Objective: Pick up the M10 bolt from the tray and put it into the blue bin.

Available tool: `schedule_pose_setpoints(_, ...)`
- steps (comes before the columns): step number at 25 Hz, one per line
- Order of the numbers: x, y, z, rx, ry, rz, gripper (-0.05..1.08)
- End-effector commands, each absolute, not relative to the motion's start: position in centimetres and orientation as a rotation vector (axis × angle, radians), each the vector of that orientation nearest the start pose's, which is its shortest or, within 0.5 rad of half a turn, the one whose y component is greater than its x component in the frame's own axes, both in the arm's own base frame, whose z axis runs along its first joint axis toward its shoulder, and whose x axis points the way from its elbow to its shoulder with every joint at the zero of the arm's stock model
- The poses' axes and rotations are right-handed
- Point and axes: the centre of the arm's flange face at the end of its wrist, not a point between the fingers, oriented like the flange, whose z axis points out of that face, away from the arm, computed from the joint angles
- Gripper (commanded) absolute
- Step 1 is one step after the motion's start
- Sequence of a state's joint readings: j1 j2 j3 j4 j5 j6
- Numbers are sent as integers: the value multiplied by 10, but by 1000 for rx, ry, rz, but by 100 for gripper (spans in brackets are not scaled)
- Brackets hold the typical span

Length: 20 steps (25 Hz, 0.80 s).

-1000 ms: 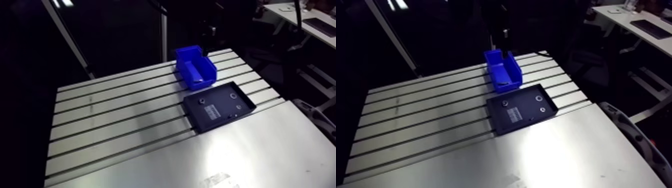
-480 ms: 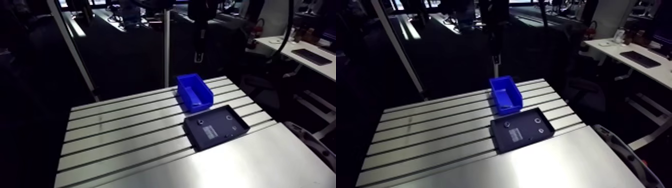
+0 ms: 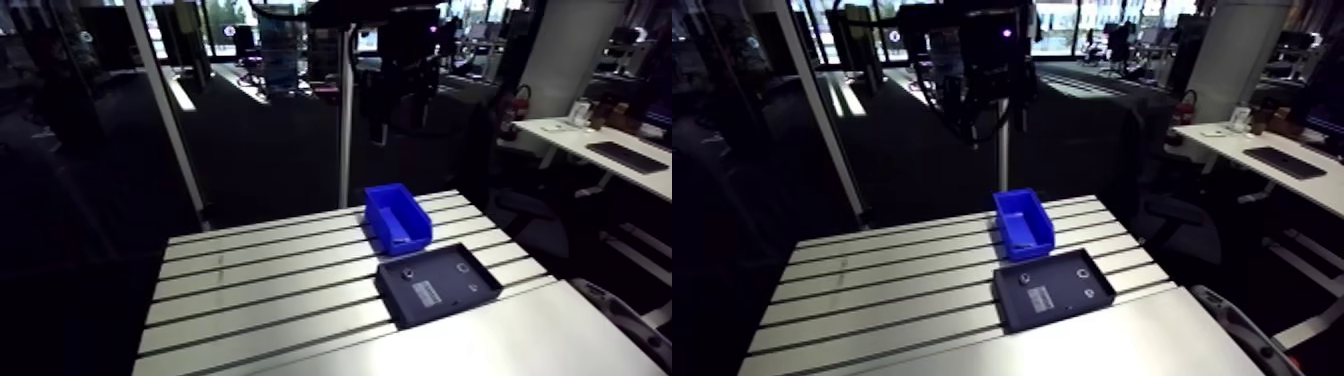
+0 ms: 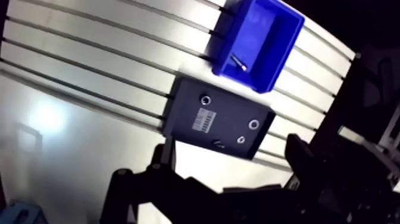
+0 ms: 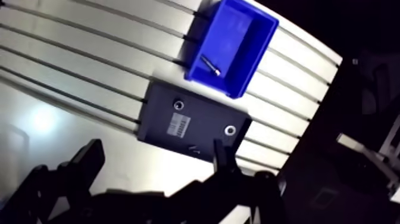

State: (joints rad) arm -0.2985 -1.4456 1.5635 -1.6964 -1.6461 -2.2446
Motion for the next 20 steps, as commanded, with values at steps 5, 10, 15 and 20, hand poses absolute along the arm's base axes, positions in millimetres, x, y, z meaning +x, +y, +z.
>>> schedule_pose_setpoints(5,-517,11,480,40,3139,-10,1)
schedule_pose_setpoints(10,-504,-31,497,1,3134,-9,1)
schedule_pose_setpoints(15,-499,-36,505,1,3148,8,1)
schedule_pose_setpoints(20,-497,-35,507,-1,3147,33,1)
